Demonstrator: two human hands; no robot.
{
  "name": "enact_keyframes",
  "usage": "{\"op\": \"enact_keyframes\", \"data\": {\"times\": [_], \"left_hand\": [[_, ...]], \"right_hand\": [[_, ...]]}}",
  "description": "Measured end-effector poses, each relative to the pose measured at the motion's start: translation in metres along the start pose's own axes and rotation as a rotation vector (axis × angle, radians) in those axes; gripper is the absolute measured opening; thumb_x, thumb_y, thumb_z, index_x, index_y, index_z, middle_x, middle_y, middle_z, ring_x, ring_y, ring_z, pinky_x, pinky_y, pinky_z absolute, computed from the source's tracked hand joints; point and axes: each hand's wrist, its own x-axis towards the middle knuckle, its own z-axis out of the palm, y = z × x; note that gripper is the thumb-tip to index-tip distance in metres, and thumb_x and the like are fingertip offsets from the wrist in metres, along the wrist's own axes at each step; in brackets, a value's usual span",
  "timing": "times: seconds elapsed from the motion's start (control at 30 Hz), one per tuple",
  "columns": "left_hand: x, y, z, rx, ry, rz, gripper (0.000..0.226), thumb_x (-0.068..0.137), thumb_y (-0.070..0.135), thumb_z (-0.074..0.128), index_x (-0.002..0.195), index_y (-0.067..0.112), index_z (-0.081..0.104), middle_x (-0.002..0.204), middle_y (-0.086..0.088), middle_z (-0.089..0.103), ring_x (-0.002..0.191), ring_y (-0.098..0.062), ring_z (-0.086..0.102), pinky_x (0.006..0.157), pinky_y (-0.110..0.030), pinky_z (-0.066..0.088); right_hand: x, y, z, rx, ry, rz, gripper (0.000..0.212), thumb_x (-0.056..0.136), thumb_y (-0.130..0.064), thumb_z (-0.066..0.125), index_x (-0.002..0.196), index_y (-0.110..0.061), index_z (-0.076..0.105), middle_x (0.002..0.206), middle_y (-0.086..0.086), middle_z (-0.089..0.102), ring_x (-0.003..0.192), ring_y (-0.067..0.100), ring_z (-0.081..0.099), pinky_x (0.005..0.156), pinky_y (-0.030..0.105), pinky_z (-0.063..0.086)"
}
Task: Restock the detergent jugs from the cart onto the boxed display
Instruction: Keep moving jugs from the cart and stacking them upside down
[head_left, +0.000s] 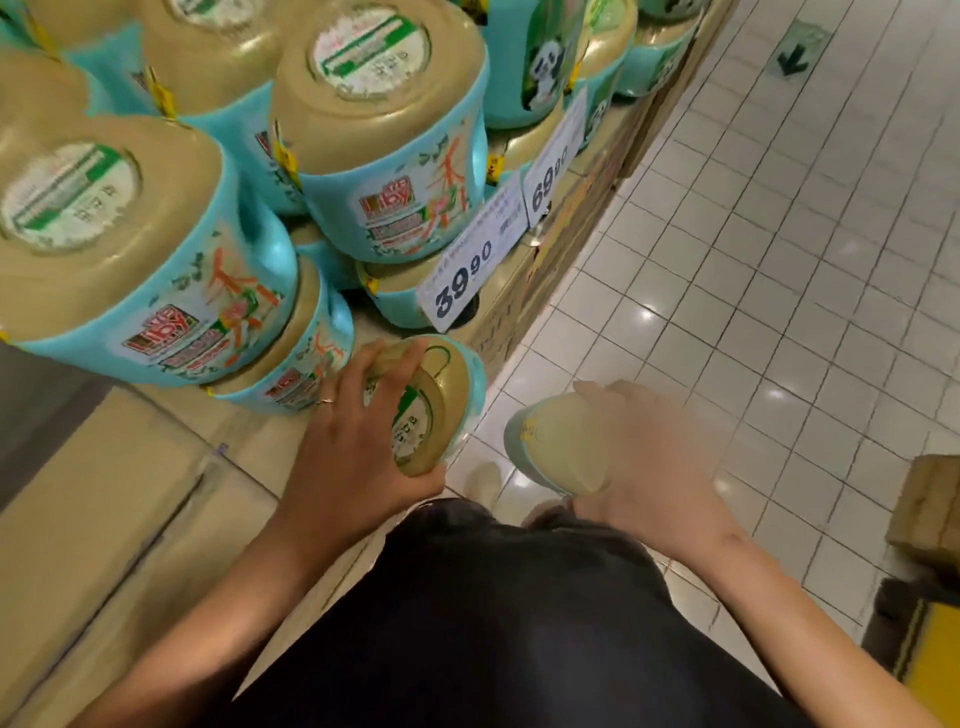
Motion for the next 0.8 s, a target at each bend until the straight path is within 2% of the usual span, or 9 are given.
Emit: {"op": "enact_keyframes", "data": {"times": [0.13, 0.23, 0.3, 0.4, 0.5, 0.8], "left_hand": [[0.008, -0.012, -0.011, 0.049, -0.008, -0.130, 0.119, 0.057, 0.070, 0.068, 0.162, 0.037, 0.024, 0.159, -0.012, 0.033, 0.142, -0.041, 0.041, 0.109, -0.058, 0.046], [0.004, -0.018, -0.015, 0.090, -0.024, -0.233, 0.121, 0.056, 0.072, 0.069, 0.162, 0.047, 0.017, 0.162, -0.004, 0.027, 0.144, -0.036, 0.039, 0.109, -0.054, 0.048], [0.003, -0.021, -0.017, 0.086, -0.031, -0.265, 0.121, 0.056, 0.071, 0.072, 0.162, 0.045, 0.019, 0.163, -0.002, 0.025, 0.144, -0.033, 0.038, 0.105, -0.052, 0.049], [0.001, -0.023, -0.019, 0.086, -0.014, -0.249, 0.118, 0.059, 0.064, 0.073, 0.164, 0.036, 0.025, 0.163, -0.004, 0.027, 0.143, -0.032, 0.031, 0.111, -0.055, 0.042], [0.003, -0.024, -0.016, 0.144, 0.018, -0.228, 0.113, 0.064, 0.066, 0.066, 0.164, 0.031, 0.027, 0.165, -0.005, 0.027, 0.146, -0.031, 0.028, 0.111, -0.059, 0.035], [0.022, -0.032, -0.009, 0.275, 0.047, -0.183, 0.109, 0.072, 0.074, 0.057, 0.166, 0.033, 0.022, 0.173, 0.000, 0.021, 0.155, -0.029, 0.028, 0.112, -0.047, 0.021]], "right_hand": [[0.041, -0.005, -0.021, -0.032, -0.077, -0.170, 0.120, 0.058, -0.066, 0.082, 0.160, -0.036, 0.027, 0.148, 0.005, 0.040, 0.137, 0.029, 0.038, 0.112, 0.053, 0.037], [0.065, -0.007, -0.030, -0.047, -0.141, -0.297, 0.119, 0.059, -0.067, 0.082, 0.160, -0.037, 0.026, 0.149, 0.004, 0.039, 0.140, 0.027, 0.035, 0.114, 0.050, 0.034], [0.079, -0.007, -0.034, -0.052, -0.174, -0.373, 0.119, 0.059, -0.068, 0.082, 0.161, -0.037, 0.028, 0.151, 0.003, 0.038, 0.142, 0.026, 0.033, 0.115, 0.048, 0.032], [0.096, -0.007, -0.039, -0.108, -0.227, -0.492, 0.120, 0.058, -0.069, 0.080, 0.161, -0.039, 0.025, 0.152, 0.004, 0.036, 0.143, 0.026, 0.032, 0.116, 0.049, 0.031], [0.108, -0.011, -0.043, -0.181, -0.277, -0.589, 0.123, 0.058, -0.067, 0.081, 0.161, -0.040, 0.021, 0.154, 0.004, 0.033, 0.144, 0.027, 0.030, 0.115, 0.050, 0.032], [0.112, -0.029, -0.043, -0.275, -0.311, -0.795, 0.120, 0.060, -0.067, 0.080, 0.162, -0.039, 0.022, 0.150, 0.003, 0.037, 0.142, 0.030, 0.032, 0.116, 0.051, 0.031]]}}
